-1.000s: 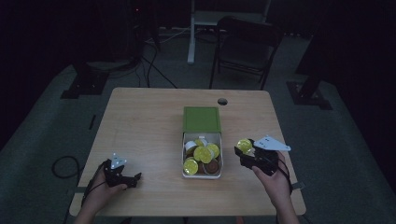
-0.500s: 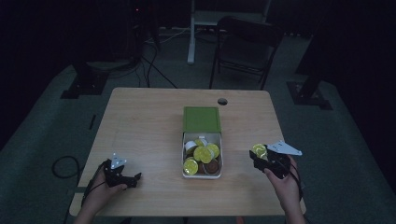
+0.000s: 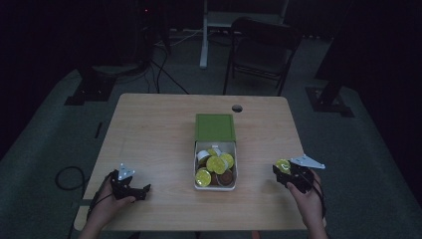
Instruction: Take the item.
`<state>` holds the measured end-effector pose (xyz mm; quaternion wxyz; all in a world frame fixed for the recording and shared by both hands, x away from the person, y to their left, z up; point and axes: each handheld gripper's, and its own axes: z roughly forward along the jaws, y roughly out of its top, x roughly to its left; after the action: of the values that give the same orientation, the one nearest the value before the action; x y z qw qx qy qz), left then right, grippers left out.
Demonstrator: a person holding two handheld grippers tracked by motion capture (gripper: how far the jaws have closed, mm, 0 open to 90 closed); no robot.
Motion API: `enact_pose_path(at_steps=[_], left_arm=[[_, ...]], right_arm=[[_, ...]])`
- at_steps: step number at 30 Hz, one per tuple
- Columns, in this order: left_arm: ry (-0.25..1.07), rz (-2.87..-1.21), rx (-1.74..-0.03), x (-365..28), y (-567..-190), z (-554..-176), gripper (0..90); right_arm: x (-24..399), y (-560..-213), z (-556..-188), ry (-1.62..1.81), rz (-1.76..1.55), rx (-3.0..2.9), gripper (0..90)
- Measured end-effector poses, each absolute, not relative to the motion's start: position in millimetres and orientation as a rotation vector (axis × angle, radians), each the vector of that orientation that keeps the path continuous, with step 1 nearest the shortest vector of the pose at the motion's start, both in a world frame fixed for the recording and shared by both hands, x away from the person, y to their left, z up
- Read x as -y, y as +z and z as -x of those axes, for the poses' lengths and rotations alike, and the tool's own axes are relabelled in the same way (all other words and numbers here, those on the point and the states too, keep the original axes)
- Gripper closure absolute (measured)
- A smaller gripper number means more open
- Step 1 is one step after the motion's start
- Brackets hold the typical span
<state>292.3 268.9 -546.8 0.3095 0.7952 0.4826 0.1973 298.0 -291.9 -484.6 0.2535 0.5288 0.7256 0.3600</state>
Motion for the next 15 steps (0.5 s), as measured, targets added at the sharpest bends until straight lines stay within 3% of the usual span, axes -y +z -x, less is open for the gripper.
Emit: enact_pose_path(at_steps=[15], left_arm=[[0.522, -2.101, -1.275, -269, -547, -292, 0.0]], right_arm=[[308, -509, -301, 0.891, -1.522, -1.986, 38.2]])
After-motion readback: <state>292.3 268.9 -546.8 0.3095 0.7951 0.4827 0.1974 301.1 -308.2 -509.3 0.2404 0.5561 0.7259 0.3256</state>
